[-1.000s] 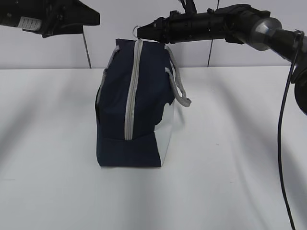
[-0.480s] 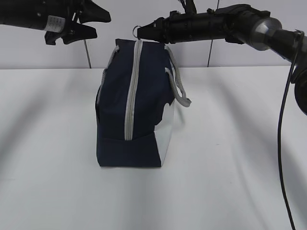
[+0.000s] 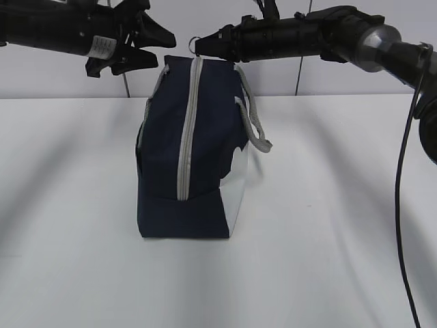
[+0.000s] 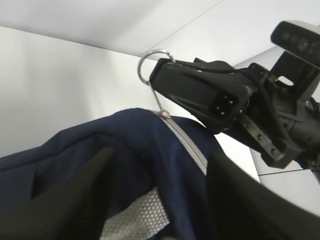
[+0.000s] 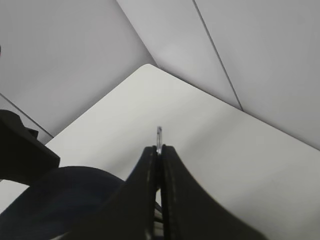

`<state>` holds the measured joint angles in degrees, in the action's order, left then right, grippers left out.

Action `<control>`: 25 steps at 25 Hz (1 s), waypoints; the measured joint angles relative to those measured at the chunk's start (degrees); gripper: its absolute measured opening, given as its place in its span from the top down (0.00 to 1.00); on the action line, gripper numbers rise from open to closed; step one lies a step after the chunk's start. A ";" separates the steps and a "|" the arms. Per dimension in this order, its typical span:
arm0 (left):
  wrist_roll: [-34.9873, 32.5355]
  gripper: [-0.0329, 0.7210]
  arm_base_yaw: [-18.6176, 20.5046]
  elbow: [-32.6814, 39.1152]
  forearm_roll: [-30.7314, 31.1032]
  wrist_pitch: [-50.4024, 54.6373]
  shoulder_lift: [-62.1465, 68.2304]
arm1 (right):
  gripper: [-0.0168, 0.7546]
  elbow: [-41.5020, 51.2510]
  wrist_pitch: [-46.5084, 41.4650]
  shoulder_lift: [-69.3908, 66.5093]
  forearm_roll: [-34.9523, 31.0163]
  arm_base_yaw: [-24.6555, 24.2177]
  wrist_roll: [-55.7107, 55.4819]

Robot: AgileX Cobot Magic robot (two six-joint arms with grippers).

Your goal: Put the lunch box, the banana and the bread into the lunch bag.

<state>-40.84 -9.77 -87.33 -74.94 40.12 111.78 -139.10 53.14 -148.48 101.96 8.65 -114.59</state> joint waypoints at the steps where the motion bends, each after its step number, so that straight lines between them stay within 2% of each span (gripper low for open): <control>1: 0.00 0.42 0.00 -0.03 -0.06 0.00 0.27 | 1.00 0.00 0.00 0.00 0.00 0.00 0.00; 12: 0.05 0.46 -1.88 -0.27 -0.81 -2.54 1.59 | 1.00 0.00 0.00 0.00 0.00 0.00 0.00; 18: 0.06 0.59 -2.07 -0.53 -0.91 -3.28 2.32 | 1.00 0.00 0.00 0.00 0.00 0.00 0.00; 23: 0.06 0.63 -2.25 -0.53 -0.91 -3.52 2.32 | 1.00 0.00 0.00 0.00 0.00 0.00 -0.12; 25: 0.06 0.67 -2.29 -0.53 -0.91 -3.70 2.32 | 1.00 0.00 0.00 0.00 0.00 0.00 -0.12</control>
<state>-40.78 -12.06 -87.86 -75.86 36.42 114.10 -139.10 53.14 -148.48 101.96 8.65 -114.72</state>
